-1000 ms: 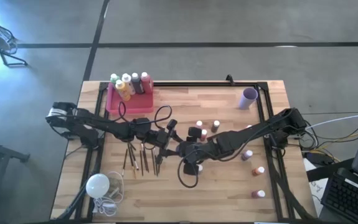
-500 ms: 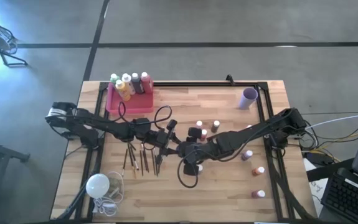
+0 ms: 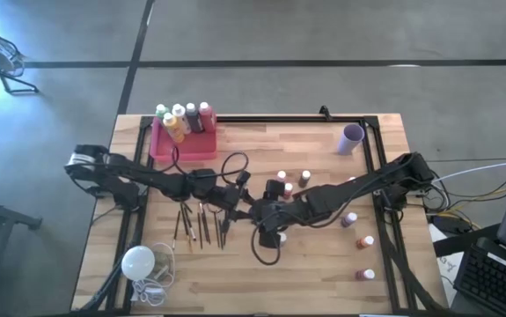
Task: Pick & Place Paint Supplies
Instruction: Put the purple paint bottle into the pink bin
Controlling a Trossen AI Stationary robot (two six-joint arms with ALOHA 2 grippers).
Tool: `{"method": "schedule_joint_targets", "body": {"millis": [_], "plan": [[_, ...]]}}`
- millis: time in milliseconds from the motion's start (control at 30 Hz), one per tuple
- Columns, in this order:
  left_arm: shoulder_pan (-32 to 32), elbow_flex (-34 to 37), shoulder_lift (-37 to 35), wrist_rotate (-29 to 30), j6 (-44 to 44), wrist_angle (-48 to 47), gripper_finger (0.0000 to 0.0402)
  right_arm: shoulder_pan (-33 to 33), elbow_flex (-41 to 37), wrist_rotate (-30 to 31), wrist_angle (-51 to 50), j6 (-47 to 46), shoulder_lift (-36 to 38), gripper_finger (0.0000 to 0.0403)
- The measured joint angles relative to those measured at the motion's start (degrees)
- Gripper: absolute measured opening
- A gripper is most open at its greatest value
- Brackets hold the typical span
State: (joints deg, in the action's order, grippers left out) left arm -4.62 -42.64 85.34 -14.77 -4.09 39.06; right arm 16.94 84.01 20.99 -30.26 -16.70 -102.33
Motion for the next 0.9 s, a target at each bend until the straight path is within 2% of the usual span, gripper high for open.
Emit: {"method": "schedule_joint_targets", "body": {"millis": [267, 367, 533, 667, 800, 900], "plan": [[-0.11, 0.02, -6.75, 9.4, -3.2, -10.3, 0.0125, 1.99, 0.02, 0.61, -3.56, -2.11, 1.33, 0.0305], [0.09, 0.03, -11.52, 15.61, -5.2, -14.87, 0.0125, 3.09, 0.0, -0.74, -8.24, -6.02, 2.1, 0.0315], [0.04, 2.1, -20.05, 30.99, -8.28, -20.47, 0.0125, 4.34, -0.04, -0.46, -13.93, -9.17, 2.95, 0.0329], [0.43, 4.66, -27.34, 40.85, -10.0, -21.71, 0.0126, 5.26, -0.13, -0.13, -14.38, -10.65, 2.99, 0.0341], [1.49, 7.91, -33.97, 47.14, -11.34, -21.75, 0.0127, 5.09, -0.18, 0.38, -14.4, -10.84, 3.75, 0.0352], [3.43, 10.27, -38.37, 49.13, -11.84, -21.16, 0.0127, 4.95, -0.22, 3.31, -14.48, -10.32, 4.34, 0.0358]]}}
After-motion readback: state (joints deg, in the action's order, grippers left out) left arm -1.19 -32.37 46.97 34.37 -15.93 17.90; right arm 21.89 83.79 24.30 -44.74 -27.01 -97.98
